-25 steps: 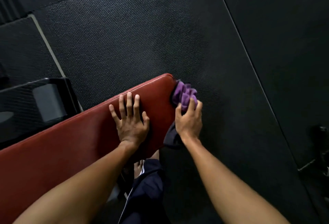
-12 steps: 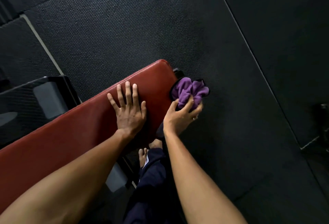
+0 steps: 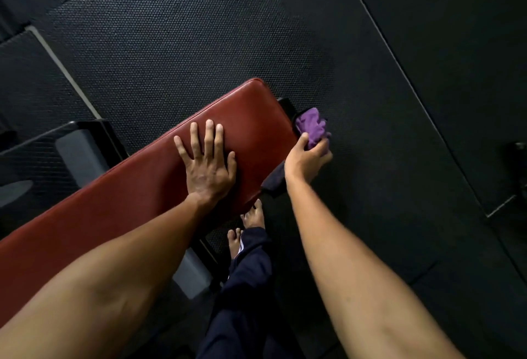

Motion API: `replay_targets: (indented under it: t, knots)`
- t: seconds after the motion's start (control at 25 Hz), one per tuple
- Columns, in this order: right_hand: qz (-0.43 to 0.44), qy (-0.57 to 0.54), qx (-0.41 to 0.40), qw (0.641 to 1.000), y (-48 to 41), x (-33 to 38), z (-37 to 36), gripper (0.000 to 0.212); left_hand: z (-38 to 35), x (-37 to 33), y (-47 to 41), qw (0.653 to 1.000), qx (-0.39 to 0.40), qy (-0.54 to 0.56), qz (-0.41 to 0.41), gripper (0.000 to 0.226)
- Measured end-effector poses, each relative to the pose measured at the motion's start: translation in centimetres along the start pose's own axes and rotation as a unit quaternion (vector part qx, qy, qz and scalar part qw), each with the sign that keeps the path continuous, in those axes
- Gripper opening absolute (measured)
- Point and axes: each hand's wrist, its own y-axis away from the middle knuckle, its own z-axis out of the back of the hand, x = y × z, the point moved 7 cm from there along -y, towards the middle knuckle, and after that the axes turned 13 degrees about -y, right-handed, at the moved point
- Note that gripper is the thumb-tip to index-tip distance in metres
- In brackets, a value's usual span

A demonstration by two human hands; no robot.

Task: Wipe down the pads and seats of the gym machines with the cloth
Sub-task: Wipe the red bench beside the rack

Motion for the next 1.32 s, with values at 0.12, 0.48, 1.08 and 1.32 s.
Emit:
replay_targets:
  t: [0.12, 0.48, 1.08, 1.32]
  knots:
    - [0.040, -0.004, 0.011, 0.999, 4.9, -0.7, -0.4, 0.063, 0.0, 0.0, 0.0, 1.000, 0.011, -0.013, 0.002, 0.069]
    - [0.037, 0.134, 0.224, 0.965, 8.4, -0.4, 1.6, 0.102, 0.9, -0.2, 0.4, 0.999, 0.042, -0.032, 0.000, 0.067]
    - [0.229, 0.380, 0.180, 0.878, 10.8, 16.4, 16.9, 0.066, 21.3, -4.3, 2.5, 0.993, 0.109, 0.005, -0.036, 0.038]
    - [0.286, 0.428, 0.129, 0.847, 11.6, 27.0, 23.7, 0.048, 35.3, -8.0, -1.0, 0.996, 0.054, 0.049, -0.056, 0.039]
